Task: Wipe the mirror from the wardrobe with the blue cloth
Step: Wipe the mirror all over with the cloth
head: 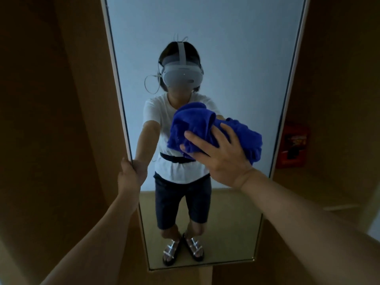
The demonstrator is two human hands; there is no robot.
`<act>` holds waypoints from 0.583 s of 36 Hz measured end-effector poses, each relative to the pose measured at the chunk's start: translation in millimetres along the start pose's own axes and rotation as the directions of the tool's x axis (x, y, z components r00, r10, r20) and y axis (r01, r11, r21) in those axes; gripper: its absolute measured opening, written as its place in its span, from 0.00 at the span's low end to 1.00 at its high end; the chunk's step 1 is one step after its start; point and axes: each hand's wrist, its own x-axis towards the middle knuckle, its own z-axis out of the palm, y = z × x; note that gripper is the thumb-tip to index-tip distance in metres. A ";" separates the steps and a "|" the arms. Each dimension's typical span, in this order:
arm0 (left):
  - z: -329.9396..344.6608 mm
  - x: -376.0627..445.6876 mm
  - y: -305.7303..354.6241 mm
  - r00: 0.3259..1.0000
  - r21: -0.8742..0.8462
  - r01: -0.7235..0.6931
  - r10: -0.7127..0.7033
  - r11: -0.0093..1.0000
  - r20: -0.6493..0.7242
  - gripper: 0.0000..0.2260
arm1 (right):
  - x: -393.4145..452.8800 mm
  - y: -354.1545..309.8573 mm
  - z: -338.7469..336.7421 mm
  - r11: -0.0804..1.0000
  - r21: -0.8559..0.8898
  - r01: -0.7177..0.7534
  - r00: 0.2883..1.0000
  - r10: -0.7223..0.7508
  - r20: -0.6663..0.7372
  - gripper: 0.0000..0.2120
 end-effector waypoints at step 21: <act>10.0 5.1 -9.7 0.978 -0.013 -0.145 0.142 0.989 -0.153 0.27 | -103.3 -31.6 4.6 0.946 0.291 0.145 0.975 -0.186 0.119 0.30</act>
